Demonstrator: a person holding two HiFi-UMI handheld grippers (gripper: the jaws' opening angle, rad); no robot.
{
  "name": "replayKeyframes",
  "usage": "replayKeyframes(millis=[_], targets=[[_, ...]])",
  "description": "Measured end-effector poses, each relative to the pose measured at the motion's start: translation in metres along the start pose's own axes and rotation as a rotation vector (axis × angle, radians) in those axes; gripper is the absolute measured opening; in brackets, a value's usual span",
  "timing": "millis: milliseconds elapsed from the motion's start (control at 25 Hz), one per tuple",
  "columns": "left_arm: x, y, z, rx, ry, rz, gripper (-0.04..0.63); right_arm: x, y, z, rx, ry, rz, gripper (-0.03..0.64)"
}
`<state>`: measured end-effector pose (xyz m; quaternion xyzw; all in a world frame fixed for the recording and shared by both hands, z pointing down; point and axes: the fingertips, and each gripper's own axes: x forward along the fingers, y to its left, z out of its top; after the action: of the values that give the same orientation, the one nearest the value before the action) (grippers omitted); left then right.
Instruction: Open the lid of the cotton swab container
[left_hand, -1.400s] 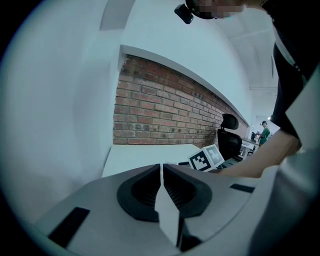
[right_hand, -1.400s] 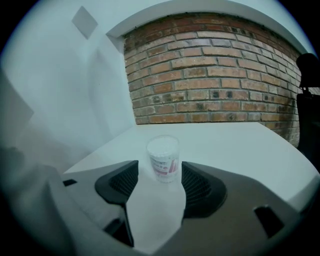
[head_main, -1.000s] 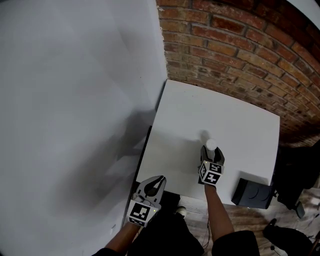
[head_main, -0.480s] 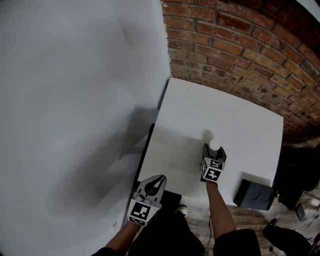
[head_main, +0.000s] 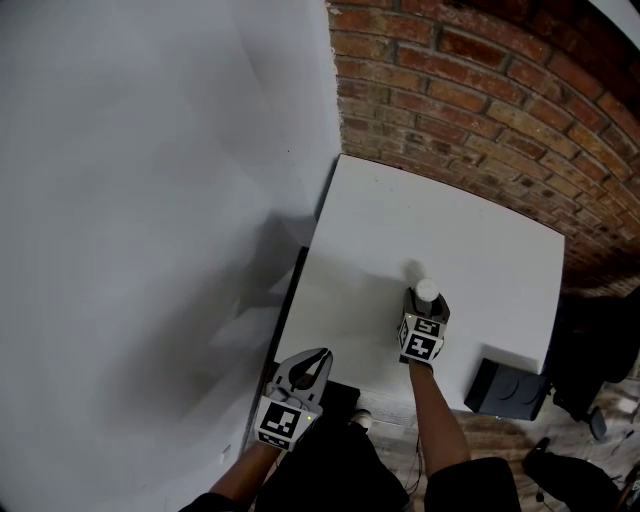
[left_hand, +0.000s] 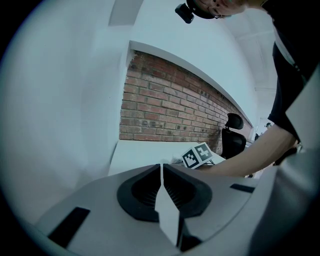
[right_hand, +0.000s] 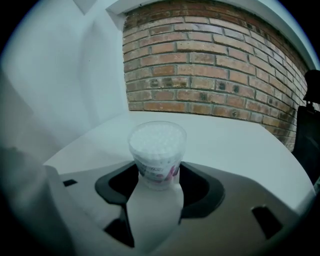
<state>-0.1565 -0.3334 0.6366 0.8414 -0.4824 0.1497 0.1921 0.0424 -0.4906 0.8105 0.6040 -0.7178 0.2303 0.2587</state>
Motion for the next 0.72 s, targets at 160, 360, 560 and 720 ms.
replayKeyframes(millis=[160, 360, 560, 720], targets=[[0.001, 0.001, 0.001, 0.003, -0.003, -0.005, 0.015, 0.000, 0.001, 0.000, -0.021, 0.015, 0.012, 0.256], [0.003, -0.001, 0.003, 0.008, -0.005, -0.014, 0.015, -0.008, -0.001, 0.004, -0.028, 0.011, 0.030, 0.256], [0.005, -0.009, 0.007, 0.017, -0.010, -0.025, 0.015, -0.017, -0.002, 0.006, -0.043, -0.001, 0.067, 0.256], [0.004, -0.015, 0.008, 0.022, -0.015, -0.026, 0.015, -0.026, 0.003, 0.007, -0.066, -0.012, 0.106, 0.256]])
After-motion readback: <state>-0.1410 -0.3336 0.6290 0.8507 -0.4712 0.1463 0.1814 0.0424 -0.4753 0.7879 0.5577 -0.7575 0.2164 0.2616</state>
